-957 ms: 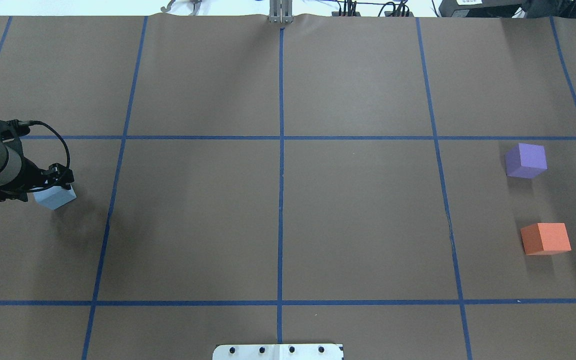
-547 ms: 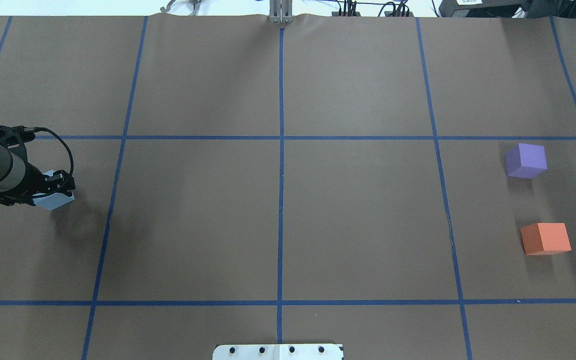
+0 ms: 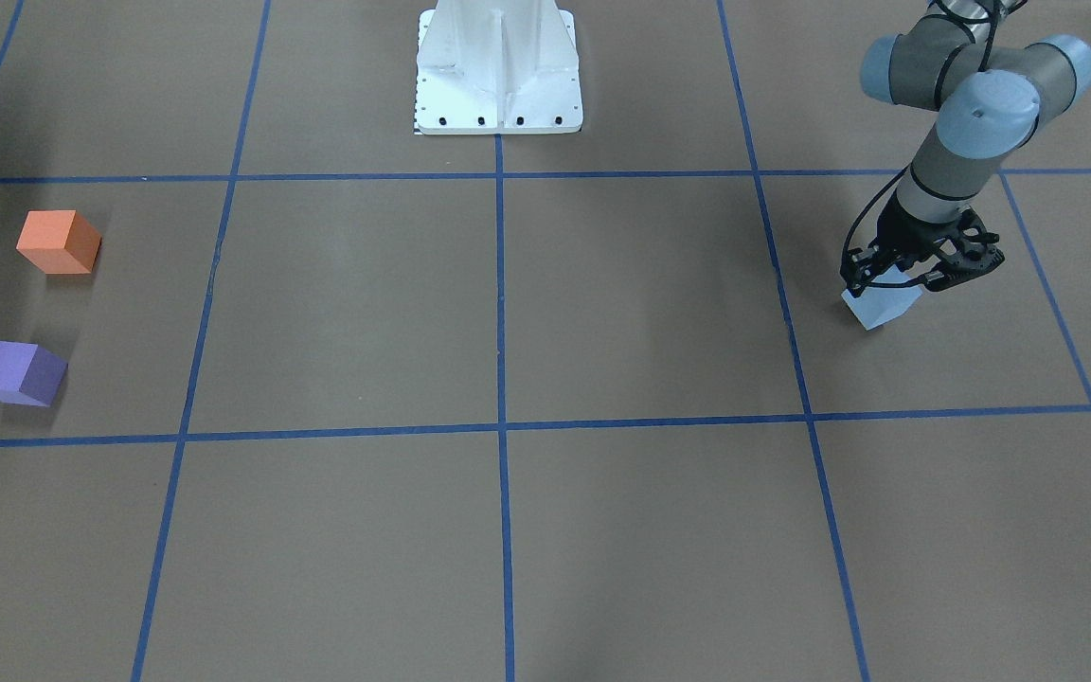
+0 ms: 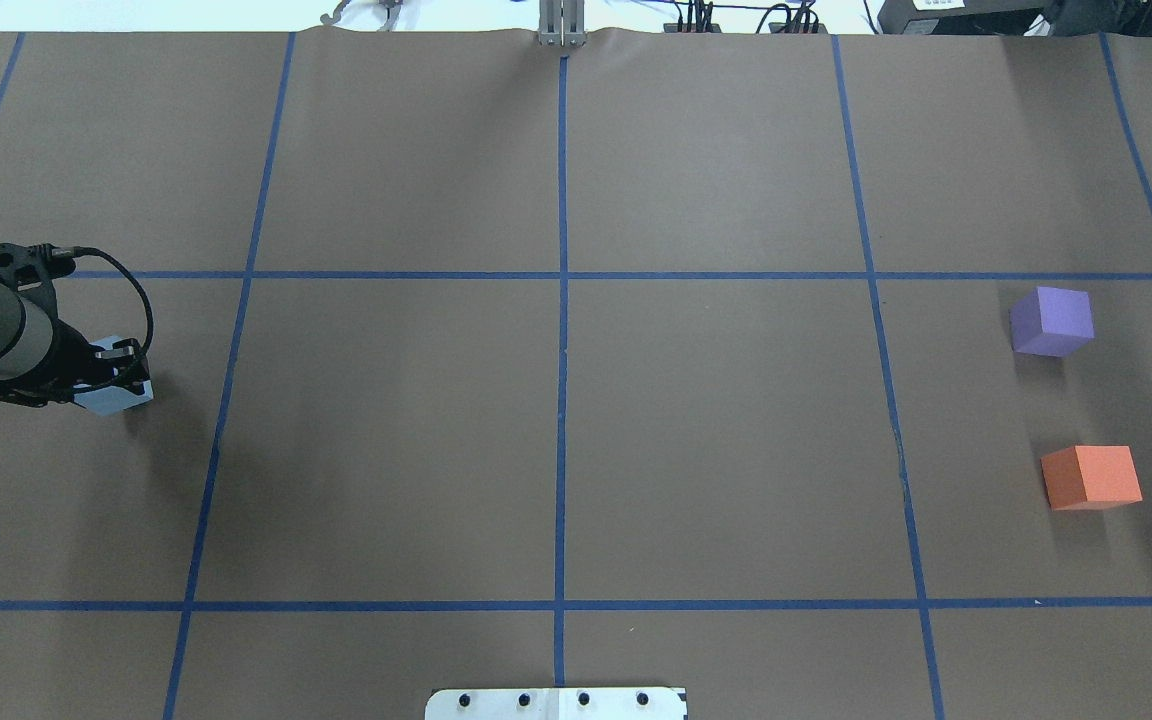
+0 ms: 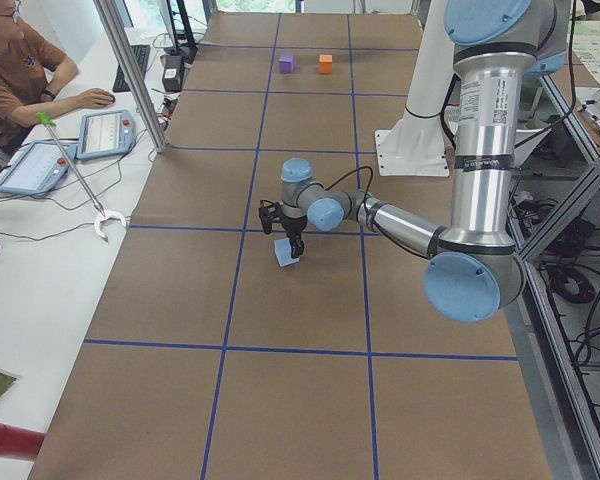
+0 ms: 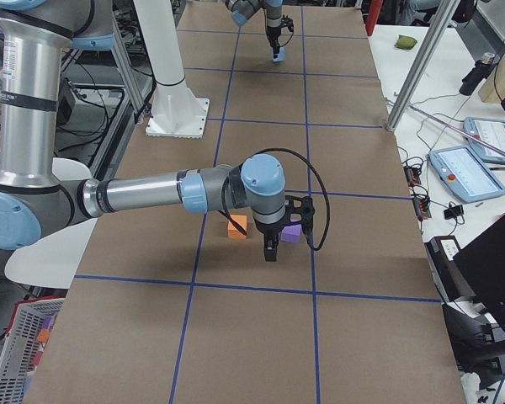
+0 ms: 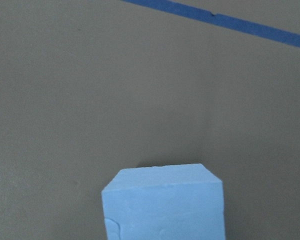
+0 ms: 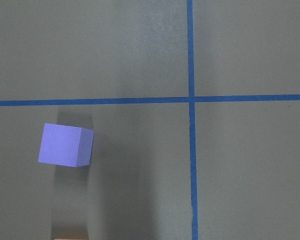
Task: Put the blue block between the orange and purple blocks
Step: 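Carry the light blue cube with the left gripper toward the table center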
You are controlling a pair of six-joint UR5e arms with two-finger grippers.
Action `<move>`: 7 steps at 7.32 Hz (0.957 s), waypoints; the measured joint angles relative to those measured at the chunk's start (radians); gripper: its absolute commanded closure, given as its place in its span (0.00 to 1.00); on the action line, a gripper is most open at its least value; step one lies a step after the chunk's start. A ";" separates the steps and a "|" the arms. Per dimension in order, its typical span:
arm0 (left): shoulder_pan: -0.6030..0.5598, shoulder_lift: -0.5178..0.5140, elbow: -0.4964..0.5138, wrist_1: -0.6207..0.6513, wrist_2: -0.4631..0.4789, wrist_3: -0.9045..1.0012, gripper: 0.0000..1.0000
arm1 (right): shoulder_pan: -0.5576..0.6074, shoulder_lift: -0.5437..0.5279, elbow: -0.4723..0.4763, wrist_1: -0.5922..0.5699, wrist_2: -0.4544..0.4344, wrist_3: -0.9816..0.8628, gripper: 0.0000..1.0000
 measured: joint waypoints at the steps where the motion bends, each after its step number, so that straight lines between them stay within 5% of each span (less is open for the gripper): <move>1: -0.001 -0.063 -0.044 0.106 -0.003 0.001 1.00 | 0.000 0.002 0.019 -0.016 0.000 0.000 0.00; 4: 0.028 -0.442 -0.062 0.469 -0.003 -0.002 1.00 | -0.002 0.003 0.092 -0.020 0.033 0.014 0.00; 7: 0.130 -0.705 0.069 0.528 0.005 -0.013 1.00 | -0.004 0.019 0.112 0.068 0.078 0.187 0.00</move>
